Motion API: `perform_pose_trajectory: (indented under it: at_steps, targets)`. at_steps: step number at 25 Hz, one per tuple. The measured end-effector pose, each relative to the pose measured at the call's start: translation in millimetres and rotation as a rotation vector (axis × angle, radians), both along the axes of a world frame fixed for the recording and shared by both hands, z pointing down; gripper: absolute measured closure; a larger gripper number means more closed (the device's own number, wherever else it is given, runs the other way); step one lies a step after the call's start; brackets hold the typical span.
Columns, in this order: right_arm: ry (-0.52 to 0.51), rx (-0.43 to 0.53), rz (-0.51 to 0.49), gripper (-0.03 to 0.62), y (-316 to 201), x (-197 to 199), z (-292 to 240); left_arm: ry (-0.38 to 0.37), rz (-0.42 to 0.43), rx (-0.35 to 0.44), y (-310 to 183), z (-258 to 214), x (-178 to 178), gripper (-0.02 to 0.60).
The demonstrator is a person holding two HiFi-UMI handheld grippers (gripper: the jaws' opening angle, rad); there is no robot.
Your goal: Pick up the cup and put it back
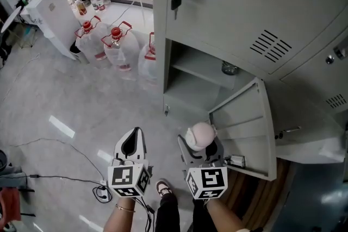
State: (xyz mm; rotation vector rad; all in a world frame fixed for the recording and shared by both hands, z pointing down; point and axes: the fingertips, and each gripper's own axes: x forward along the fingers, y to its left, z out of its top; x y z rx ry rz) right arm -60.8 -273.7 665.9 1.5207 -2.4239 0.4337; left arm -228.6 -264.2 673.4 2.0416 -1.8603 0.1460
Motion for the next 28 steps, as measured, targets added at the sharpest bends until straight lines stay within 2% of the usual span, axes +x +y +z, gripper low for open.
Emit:
perform_pose_trajectory:
  at_steps: [7,10,28]
  targets:
    - [0.006,-0.003,0.002,0.252,-5,1,11,0.019,0.005,-0.011,-4,12,7,0.578]
    - [0.002,0.005,0.015,0.252,-15,4,12,0.005,0.001,-0.010,-4,21,3,0.578]
    - [0.048,0.125,0.049,0.252,-111,3,-4,-0.012,0.050,-0.021,-35,30,-3,0.578]
